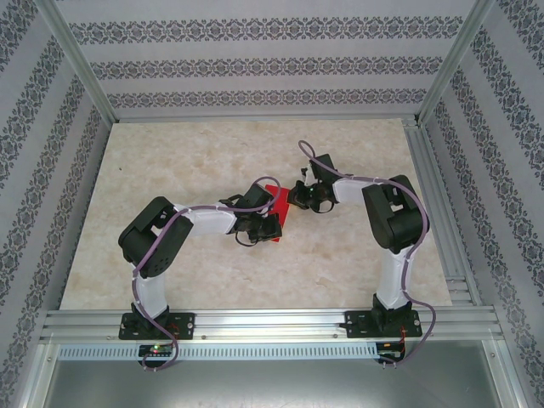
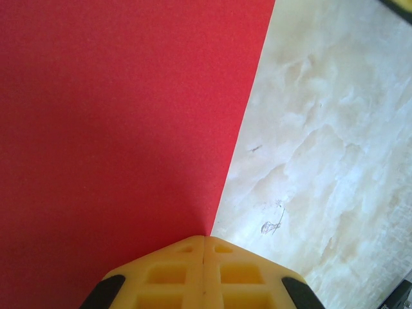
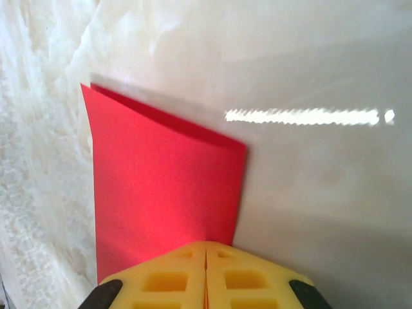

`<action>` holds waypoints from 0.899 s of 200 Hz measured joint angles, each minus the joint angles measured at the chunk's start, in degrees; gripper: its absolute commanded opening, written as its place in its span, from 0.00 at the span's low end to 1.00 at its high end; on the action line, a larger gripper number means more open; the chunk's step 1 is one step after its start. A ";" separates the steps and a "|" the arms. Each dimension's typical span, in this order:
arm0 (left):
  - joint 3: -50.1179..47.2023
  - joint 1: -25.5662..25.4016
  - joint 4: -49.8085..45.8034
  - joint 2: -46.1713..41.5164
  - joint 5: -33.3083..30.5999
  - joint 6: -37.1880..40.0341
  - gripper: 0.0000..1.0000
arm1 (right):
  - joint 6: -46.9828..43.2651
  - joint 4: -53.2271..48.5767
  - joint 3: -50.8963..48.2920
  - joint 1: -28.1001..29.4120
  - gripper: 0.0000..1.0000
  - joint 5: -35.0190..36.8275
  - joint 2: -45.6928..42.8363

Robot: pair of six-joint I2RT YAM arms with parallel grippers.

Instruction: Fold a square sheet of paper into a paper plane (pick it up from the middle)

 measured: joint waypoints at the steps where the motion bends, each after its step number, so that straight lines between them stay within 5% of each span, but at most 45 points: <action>1: 0.00 0.00 0.00 0.00 0.00 0.00 0.05 | -0.09 -0.02 0.11 -0.04 0.08 -0.02 0.07; 68: 0.00 -0.04 0.48 0.00 -0.72 0.02 0.05 | -1.44 -3.65 5.40 -0.63 0.09 -1.29 3.26; 180: -0.07 -0.11 0.44 0.00 -0.66 0.02 0.06 | -3.89 -7.15 13.68 -2.40 0.14 7.61 6.67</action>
